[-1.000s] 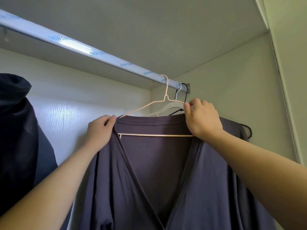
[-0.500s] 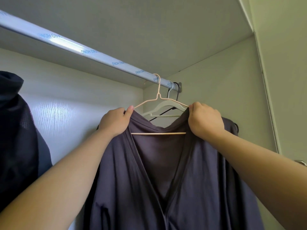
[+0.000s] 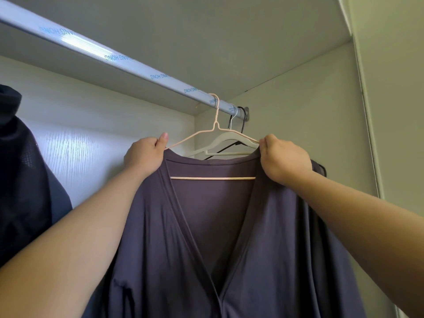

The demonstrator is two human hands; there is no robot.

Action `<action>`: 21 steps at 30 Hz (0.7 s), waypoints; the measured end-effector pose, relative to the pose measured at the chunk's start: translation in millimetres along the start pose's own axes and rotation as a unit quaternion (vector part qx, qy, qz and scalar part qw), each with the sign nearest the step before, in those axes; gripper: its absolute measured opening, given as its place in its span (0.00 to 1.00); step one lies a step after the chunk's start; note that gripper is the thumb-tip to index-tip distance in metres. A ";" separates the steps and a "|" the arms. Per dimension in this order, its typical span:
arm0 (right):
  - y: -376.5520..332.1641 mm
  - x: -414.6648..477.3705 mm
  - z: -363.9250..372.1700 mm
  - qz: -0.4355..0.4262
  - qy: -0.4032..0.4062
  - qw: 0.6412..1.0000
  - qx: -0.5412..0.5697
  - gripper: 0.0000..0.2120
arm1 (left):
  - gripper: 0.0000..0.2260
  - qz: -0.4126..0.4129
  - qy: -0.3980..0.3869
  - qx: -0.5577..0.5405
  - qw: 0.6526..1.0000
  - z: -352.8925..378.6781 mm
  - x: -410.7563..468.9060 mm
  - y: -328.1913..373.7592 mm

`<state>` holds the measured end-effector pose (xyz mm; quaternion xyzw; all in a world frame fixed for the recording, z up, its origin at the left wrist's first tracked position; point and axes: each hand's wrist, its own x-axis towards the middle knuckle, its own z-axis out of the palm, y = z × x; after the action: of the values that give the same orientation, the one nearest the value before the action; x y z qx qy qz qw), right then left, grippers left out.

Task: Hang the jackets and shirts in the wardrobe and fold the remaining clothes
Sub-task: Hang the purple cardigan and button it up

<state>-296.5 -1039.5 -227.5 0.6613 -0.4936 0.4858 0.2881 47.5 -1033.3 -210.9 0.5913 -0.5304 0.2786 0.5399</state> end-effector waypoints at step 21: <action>14.7 9.7 -26.2 -0.002 -0.039 0.999 0.028 0.24 | 0.32 -0.066 -0.132 -0.090 0.985 -15.9 18.1 20.0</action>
<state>-319.2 -1025.7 -210.5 0.6883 -0.4894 0.4729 0.2510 37.9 -1021.5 -183.5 0.6057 -0.5800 0.1131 0.5329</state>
